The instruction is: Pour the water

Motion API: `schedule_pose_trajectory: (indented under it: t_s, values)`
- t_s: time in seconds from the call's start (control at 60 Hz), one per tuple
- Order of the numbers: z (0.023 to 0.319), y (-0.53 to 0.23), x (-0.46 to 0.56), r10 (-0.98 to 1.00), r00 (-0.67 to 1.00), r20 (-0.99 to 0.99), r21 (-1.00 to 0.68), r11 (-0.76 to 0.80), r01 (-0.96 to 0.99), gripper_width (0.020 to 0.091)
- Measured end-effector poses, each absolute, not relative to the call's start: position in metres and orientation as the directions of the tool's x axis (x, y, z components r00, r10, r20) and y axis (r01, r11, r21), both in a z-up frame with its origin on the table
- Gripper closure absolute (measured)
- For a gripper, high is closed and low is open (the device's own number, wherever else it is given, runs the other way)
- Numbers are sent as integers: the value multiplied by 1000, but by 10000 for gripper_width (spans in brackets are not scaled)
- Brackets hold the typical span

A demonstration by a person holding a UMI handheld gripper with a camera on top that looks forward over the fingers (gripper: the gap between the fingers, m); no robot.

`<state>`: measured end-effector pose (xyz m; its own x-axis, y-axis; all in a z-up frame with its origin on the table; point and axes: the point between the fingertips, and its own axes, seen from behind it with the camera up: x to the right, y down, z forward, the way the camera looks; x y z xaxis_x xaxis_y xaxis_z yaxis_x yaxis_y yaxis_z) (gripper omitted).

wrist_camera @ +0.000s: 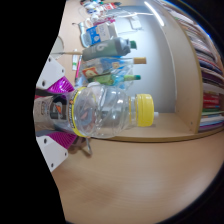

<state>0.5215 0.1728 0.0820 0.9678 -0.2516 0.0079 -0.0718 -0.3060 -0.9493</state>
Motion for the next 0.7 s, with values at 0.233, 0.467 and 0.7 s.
schedule_pose_trajectory:
  t_s: [0.233,0.467,0.7]
  values:
    - [61,175,521,-241,970,32,-965,-262,-33,606]
    - [61,171,523,-243,970,-1,-960,-273,-69,527]
    - [53,133,506,-223,970,-93,-888,-422,-182,263]
